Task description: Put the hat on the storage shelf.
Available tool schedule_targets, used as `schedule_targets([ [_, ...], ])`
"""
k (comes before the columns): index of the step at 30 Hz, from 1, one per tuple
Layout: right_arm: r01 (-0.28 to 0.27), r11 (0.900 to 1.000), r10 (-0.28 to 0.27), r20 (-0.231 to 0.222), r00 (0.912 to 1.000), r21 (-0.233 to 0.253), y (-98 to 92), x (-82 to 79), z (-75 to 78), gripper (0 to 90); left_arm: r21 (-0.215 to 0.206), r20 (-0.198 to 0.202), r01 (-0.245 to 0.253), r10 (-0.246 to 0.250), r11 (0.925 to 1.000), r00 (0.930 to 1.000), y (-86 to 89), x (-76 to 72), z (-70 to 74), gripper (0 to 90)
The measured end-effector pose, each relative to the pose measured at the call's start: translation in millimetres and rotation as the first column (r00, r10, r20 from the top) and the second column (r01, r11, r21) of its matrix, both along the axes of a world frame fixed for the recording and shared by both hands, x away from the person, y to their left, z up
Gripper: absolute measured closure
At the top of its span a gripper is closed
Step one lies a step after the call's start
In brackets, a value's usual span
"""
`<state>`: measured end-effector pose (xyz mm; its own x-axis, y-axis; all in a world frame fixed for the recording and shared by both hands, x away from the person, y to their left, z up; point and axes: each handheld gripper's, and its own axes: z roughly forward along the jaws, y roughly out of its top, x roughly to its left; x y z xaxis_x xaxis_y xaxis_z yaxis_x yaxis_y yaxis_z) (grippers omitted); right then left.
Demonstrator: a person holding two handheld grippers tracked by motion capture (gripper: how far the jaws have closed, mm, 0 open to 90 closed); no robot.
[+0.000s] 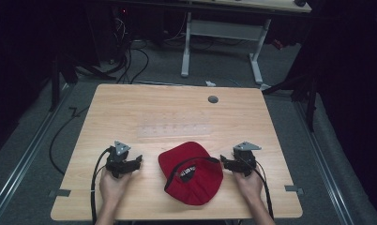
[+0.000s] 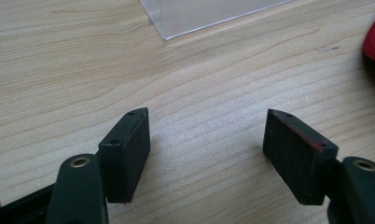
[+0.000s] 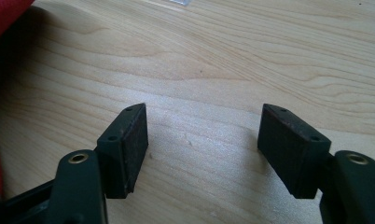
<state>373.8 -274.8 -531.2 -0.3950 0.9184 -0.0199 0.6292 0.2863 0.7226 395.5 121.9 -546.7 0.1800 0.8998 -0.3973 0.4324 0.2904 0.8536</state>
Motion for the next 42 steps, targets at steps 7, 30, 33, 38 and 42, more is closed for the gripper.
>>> schedule_targets([
  [7, 0.0, 1.0, 0.0, 0.0, 1.0, 0.0, 0.0, 0.0, 0.0, 33.6, -0.002, 0.0, 0.001, -0.001, 1.0, 1.0, -0.3, 0.0, 0.0, 31.5],
  [30, 0.008, 1.0, -0.008, 0.0, 1.0, 0.0, -0.6, -0.2, 0.2, 34.8, 0.006, -0.003, 0.019, -0.019, 0.9998, 0.9998, -0.7, -0.7, -0.3, 28.9],
  [33, 0.017, 1.0, -0.017, 0.0, 0.9999, 0.007, -2.6, -1.1, 0.4, 36.6, 0.006, -0.003, 0.019, -0.019, 0.9998, 0.9998, -0.7, -0.7, -0.3, 29.0],
  [38, 0.025, 1.0, -0.025, 0.0, 0.9997, 0.016, -5.9, -2.4, 0.5, 36.9, 0.006, -0.003, 0.019, -0.019, 0.9998, 0.9998, -0.7, -0.7, -0.3, 28.9],
  [42, 0.034, 0.999, -0.034, 0.003, 0.9994, 0.041, -9.6, -4.3, 3.2, 37.0, 0.006, -0.004, 0.019, -0.019, 0.9998, 0.9998, -0.7, -0.7, -0.3, 29.0],
])
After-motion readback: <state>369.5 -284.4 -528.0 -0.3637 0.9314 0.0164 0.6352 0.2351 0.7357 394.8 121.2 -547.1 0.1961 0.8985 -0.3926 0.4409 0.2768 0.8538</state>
